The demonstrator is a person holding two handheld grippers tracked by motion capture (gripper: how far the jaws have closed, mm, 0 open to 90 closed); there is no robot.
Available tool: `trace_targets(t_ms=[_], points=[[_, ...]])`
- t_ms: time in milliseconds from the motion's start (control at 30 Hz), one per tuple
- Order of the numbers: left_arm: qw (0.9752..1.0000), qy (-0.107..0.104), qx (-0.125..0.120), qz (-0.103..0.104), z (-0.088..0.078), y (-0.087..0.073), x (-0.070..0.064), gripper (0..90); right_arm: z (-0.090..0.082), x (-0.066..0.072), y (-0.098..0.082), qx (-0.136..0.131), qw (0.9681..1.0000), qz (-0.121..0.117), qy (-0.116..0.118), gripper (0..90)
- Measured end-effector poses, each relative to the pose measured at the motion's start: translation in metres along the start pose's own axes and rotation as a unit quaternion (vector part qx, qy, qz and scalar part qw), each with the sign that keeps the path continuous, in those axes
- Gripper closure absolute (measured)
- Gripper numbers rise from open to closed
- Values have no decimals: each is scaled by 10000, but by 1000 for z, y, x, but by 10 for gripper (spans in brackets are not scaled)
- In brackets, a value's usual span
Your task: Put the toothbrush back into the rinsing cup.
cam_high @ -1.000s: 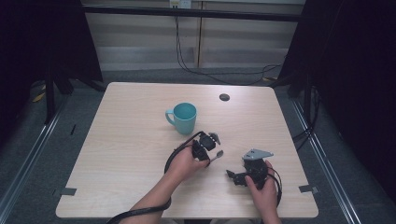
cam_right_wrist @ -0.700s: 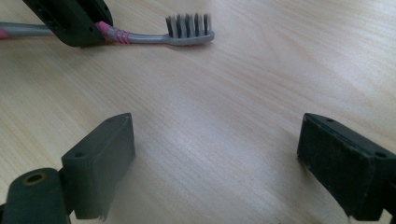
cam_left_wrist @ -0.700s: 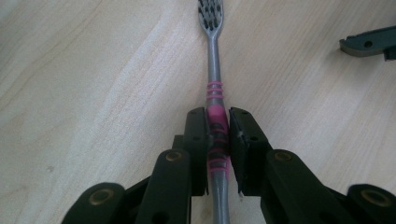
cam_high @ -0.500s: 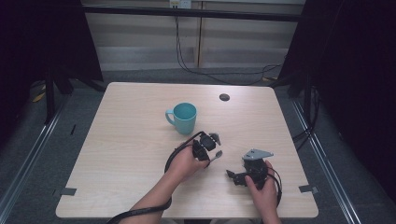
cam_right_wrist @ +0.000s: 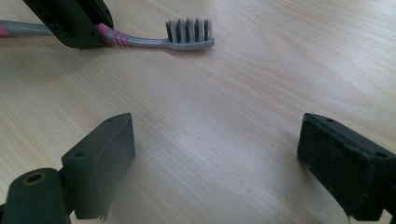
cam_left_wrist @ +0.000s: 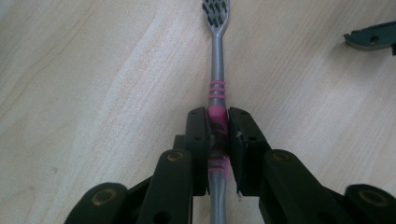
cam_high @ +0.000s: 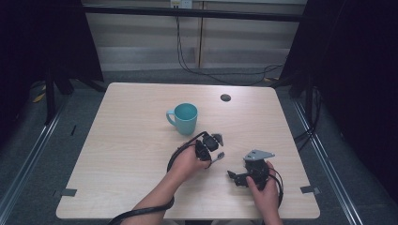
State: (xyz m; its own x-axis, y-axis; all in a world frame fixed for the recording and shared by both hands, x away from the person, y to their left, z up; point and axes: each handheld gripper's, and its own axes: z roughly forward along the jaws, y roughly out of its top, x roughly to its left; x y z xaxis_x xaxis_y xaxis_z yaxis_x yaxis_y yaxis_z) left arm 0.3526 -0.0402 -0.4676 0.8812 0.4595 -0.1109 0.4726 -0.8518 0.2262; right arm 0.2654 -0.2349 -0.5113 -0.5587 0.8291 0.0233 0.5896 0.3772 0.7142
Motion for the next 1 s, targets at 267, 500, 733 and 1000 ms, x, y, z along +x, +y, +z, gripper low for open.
trace_targets(t_ms=[267, 500, 733, 1000], points=[[9999, 22, 102, 29, 0, 2, -1, 787, 0, 0, 0, -11, 10000, -16, 3, 108], [9999, -1, 120, 43, 0, 3, -1, 790, 0, 0, 0, -12, 10000, -17, 3, 108], [10000, 9, 14, -7, 1, 4, 0, 792, 0, 0, 0, -11, 10000, -20, 4, 107], [9996, -117, -231, -61, -8, -1, 4, 792, 1, 0, 0, -20, 10000, -25, 5, 107]])
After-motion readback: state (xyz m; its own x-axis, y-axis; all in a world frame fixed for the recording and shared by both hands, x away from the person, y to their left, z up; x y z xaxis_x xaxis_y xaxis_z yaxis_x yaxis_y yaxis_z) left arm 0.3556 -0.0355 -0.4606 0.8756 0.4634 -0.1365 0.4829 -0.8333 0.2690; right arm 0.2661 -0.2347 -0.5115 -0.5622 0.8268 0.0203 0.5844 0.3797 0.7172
